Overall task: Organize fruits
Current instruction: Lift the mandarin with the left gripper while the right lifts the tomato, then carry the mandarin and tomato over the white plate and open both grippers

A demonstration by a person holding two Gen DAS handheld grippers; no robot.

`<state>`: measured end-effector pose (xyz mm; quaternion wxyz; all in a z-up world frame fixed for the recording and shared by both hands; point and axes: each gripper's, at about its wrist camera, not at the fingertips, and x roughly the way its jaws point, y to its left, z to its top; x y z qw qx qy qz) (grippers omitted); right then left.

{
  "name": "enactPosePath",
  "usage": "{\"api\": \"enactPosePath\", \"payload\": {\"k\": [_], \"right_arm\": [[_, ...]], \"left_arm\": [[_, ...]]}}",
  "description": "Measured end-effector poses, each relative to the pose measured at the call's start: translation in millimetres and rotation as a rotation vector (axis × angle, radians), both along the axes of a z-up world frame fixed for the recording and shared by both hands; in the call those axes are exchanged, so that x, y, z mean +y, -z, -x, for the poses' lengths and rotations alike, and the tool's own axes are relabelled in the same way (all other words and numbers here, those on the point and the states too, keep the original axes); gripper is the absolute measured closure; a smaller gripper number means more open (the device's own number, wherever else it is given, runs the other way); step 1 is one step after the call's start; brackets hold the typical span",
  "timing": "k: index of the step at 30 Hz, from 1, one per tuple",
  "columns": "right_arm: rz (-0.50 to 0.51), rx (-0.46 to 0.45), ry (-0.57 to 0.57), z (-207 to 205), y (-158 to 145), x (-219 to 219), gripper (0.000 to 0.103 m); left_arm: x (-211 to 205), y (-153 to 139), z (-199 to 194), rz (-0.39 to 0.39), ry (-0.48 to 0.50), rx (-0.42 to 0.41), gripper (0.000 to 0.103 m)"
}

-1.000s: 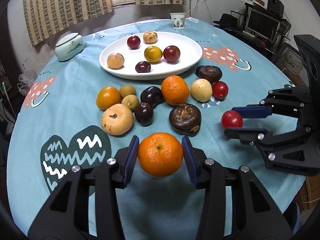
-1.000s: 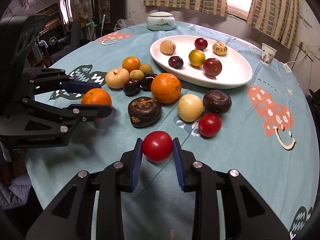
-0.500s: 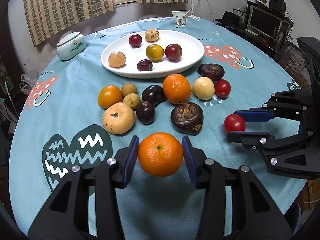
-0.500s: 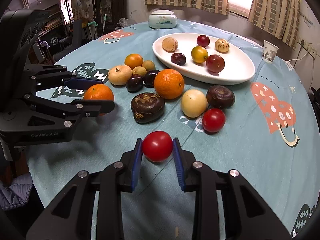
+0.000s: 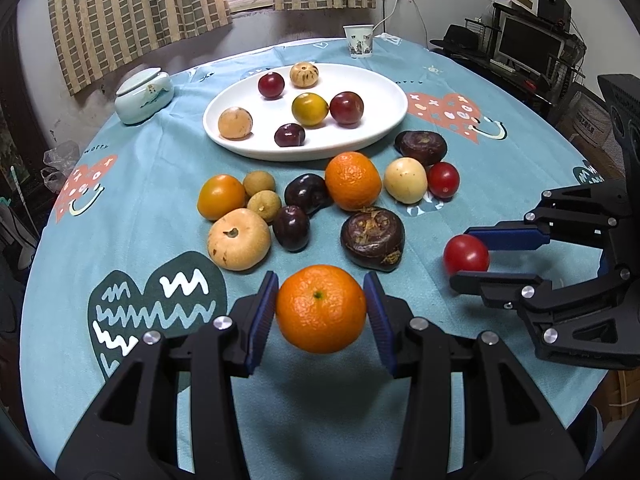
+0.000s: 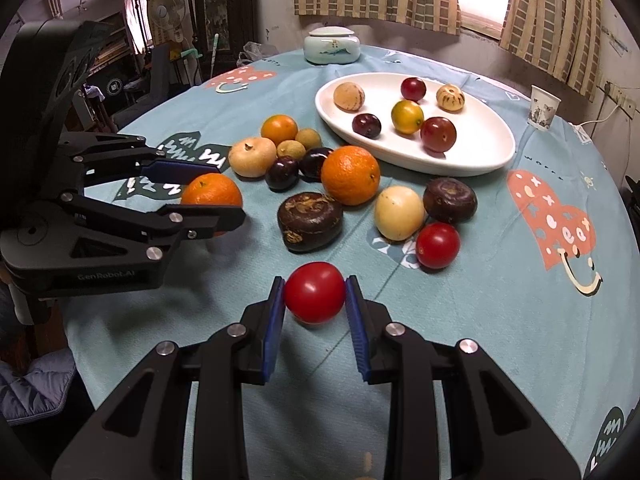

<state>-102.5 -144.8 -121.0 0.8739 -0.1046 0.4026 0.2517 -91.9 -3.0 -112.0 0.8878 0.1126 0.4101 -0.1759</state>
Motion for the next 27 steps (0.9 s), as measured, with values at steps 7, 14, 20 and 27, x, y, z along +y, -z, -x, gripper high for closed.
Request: {"api": "enactPosePath", "payload": {"k": [7, 14, 20, 27], "right_arm": [[-0.001, 0.006, 0.002, -0.9, 0.6, 0.7, 0.072], [0.0, 0.01, 0.002, -0.6, 2.0, 1.2, 0.072], [0.001, 0.017, 0.001, -1.9, 4.1, 2.3, 0.072], [0.003, 0.017, -0.002, -1.4, 4.4, 2.9, 0.072]], "left_arm": [[2.4, 0.1, -0.5, -0.003, -0.008, 0.002, 0.058], [2.7, 0.6, -1.0, -0.002, -0.011, 0.004, 0.058], [3.8, 0.6, -1.2, -0.003, -0.014, 0.006, 0.058], [4.6, 0.2, -1.1, -0.002, -0.013, 0.004, 0.058]]}}
